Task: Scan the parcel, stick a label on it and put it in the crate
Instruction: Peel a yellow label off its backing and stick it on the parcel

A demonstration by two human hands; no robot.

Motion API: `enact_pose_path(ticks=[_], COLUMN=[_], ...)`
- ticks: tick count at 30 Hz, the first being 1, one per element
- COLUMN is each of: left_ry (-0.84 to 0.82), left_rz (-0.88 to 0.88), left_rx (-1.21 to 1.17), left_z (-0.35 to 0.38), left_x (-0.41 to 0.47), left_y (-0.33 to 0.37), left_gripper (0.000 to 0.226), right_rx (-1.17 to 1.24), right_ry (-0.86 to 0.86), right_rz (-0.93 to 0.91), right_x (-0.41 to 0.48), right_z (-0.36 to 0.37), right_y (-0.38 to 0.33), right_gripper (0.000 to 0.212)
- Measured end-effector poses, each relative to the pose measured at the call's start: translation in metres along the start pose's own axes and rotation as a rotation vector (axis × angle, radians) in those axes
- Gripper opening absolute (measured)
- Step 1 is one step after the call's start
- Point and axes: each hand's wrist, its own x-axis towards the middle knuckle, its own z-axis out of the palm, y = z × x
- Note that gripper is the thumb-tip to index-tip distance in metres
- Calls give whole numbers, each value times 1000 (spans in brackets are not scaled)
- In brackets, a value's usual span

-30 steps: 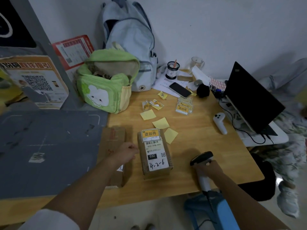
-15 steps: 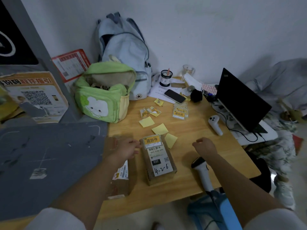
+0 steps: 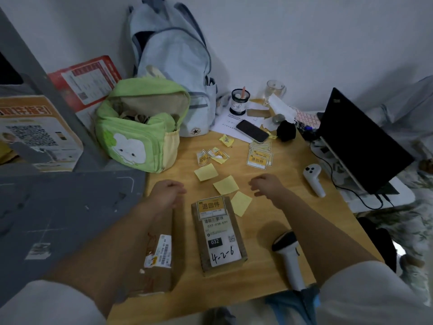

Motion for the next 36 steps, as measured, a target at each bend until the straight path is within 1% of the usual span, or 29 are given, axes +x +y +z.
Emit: enact_pose_path(ticks=[3, 5, 6, 8, 11, 14, 15, 16, 18, 19, 21, 22, 24, 25, 29, 32, 34, 36], left_ry=[-14, -42, -53, -55, -43, 0, 14, 26, 44, 51, 63, 66, 73, 75, 56, 42, 36, 33], left_rz=[-32, -72, -93, -114, -134, -176, -189, -199, -216, -225, -242, -249, -259, -263, -259, -258, -261, -261], left_rx=[-16, -52, -69, -68, -12, -5, -12, -15, -20, -23, -36, -41, -43, -43, -69, -59, -54, -53], left_z=[12, 21, 25, 35, 49, 56, 58, 59, 62, 63, 64, 64, 64, 64, 67, 68, 70, 72], left_x=[13, 25, 29, 39, 53, 66, 70, 73, 79, 82, 87, 90, 95, 97, 104, 108, 110, 109], left_y=[13, 16, 17, 19, 21, 23, 23, 24, 26, 26, 27, 27, 26, 26, 28, 29, 29, 31], left_gripper=[15, 12, 11, 18, 26, 28, 29, 29, 29, 29, 29, 30, 31, 30, 25, 25, 25, 23], right_rx=[83, 96, 88, 59, 27, -7, -29, -60, -198, -280, -405, -454, -542, -587, -821, -942, -915, -755], right_ry=[-8, -16, -17, -13, 24, 47, 47, 52, 72, 62, 6, -11, 19, 36, 17, 132, 216, 233], right_rz=[-15, -14, -11, 21, 111, 199, 208, 206, 168, 147, 137, 121, 89, 70, -54, -112, -101, -77], right_x=[30, 47, 56, 75, 108, 145, 155, 163, 179, 184, 197, 205, 216, 220, 226, 218, 214, 211], right_z=[1, 1, 0, -3, -10, -14, -15, -15, -18, -19, -21, -22, -23, -23, -24, -21, -19, -19], right_y=[-4, -3, -2, 1, 6, 11, 11, 11, 7, 3, 3, 6, 10, 12, 16, 16, 17, 19], right_gripper=[11, 11, 13, 19, 19, 38, 40, 36, 14, 9, 14, 21, 41, 44, 40, 30, 23, 25])
